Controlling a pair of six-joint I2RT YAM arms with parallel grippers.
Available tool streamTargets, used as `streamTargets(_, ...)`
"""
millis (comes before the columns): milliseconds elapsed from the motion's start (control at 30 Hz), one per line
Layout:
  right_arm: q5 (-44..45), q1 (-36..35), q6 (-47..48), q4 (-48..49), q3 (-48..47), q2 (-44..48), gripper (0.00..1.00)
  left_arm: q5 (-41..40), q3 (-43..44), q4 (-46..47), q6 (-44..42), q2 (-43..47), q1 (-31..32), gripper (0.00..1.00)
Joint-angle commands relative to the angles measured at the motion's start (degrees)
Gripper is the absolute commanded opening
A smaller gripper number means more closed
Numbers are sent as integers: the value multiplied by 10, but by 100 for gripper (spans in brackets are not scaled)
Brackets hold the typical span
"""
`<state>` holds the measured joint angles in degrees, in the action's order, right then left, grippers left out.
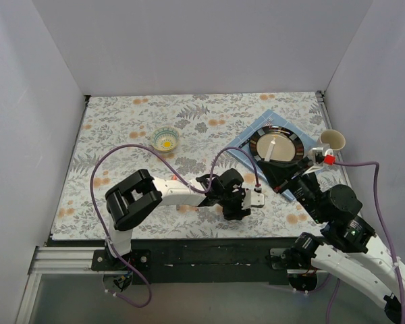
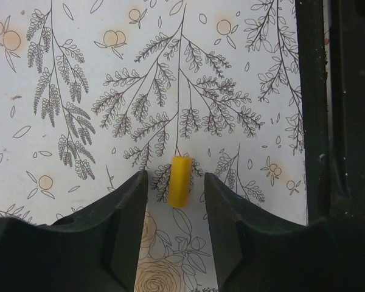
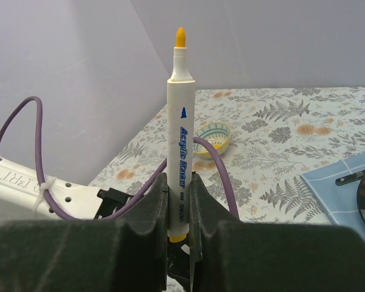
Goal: Insert the pens into the pen caps
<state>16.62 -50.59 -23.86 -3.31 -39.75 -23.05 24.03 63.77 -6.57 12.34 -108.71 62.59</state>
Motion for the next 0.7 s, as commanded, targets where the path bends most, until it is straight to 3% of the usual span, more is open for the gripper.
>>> streamTargets(0,13,1,9,14,-10,15,1,-34,9,-4,-11,-19,11,37)
streamTargets(400,16,1,7,8,-9,32,1,-130,-33,-5,21,-14,61,22)
streamTargets(667,10,1,3,16,-2,34,1,-187,-65,-11,16,6,61,33)
